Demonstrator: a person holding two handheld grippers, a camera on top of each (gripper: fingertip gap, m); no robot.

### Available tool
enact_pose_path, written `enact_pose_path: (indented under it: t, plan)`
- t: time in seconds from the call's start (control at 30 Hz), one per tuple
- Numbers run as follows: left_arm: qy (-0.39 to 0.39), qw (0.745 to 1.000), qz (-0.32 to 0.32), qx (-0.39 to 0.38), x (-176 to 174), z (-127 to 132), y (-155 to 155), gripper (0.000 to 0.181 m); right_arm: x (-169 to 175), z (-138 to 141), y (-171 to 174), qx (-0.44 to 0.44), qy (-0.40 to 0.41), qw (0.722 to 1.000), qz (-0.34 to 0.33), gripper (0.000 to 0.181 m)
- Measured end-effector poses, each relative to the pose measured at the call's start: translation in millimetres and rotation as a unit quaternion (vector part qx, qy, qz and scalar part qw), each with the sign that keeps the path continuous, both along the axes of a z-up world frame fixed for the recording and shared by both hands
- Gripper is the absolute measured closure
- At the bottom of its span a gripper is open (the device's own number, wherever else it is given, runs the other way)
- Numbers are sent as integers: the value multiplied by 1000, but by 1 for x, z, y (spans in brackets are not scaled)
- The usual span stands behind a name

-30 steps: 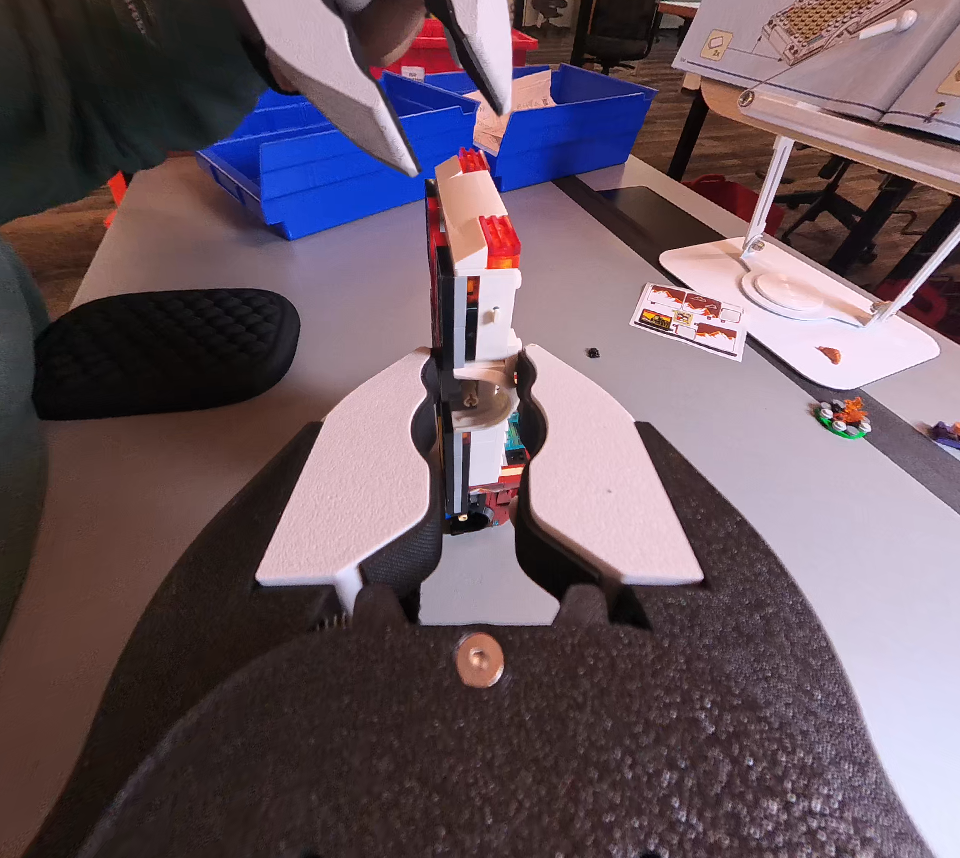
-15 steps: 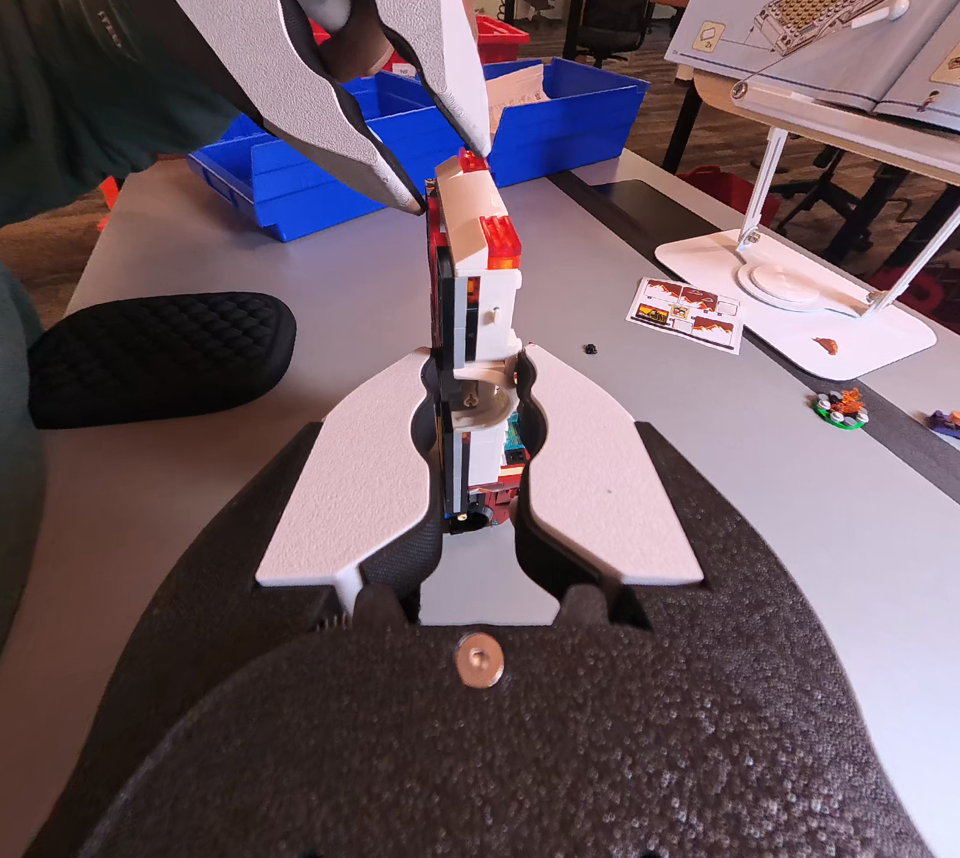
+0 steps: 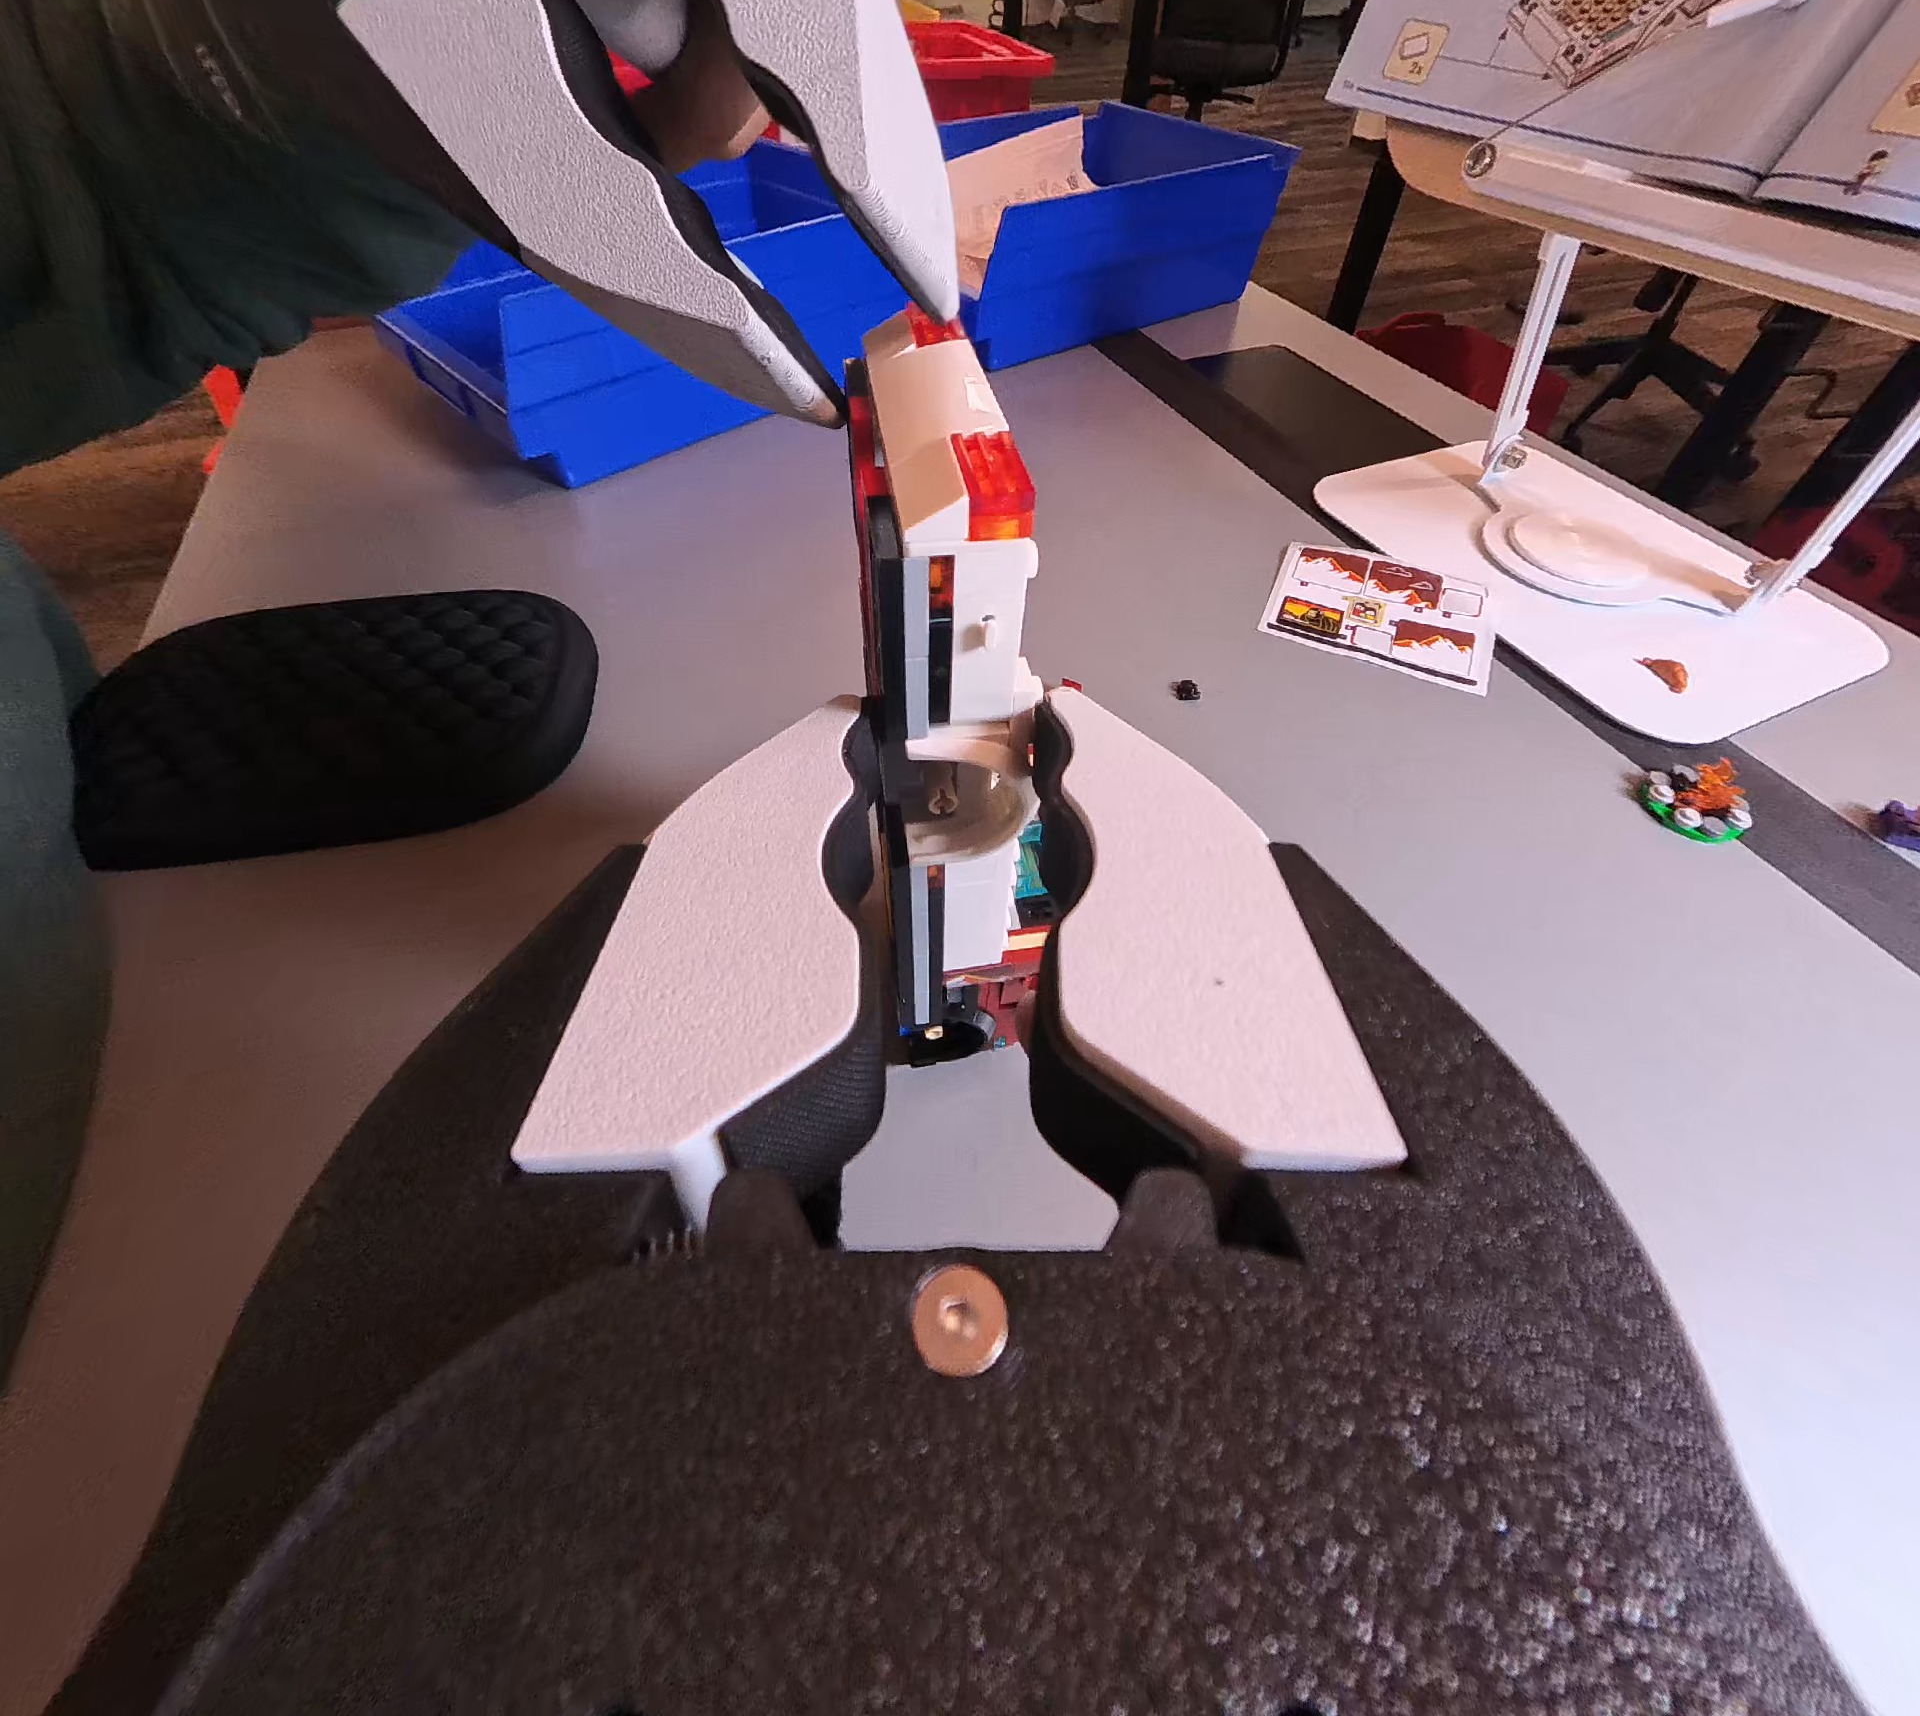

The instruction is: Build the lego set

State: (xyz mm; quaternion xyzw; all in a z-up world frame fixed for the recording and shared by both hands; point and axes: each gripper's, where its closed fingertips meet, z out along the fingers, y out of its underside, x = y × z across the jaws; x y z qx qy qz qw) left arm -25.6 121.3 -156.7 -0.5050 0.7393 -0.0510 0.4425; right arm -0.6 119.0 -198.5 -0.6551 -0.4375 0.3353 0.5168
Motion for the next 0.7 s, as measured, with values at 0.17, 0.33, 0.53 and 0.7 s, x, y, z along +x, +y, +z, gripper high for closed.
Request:
enact_pose_path:
  t: [0.17,0.33,0.53,0.7]
  plan:
    - [-10,1000,-3,2,0,0,-1,162,0,0,-1,1,-4,1000,2,153]
    - [-11,1000,-5,-2,-1,-1,-1,162,-1,0,-1,0,-2,1000,2,153]
    - [-20,1000,-6,-15,0,-1,-1,162,-1,0,-1,-2,-2,1000,1,153]
    - [-25,999,-8,-23,0,-1,-1,162,-1,0,-1,-2,-3,1000,2,153]
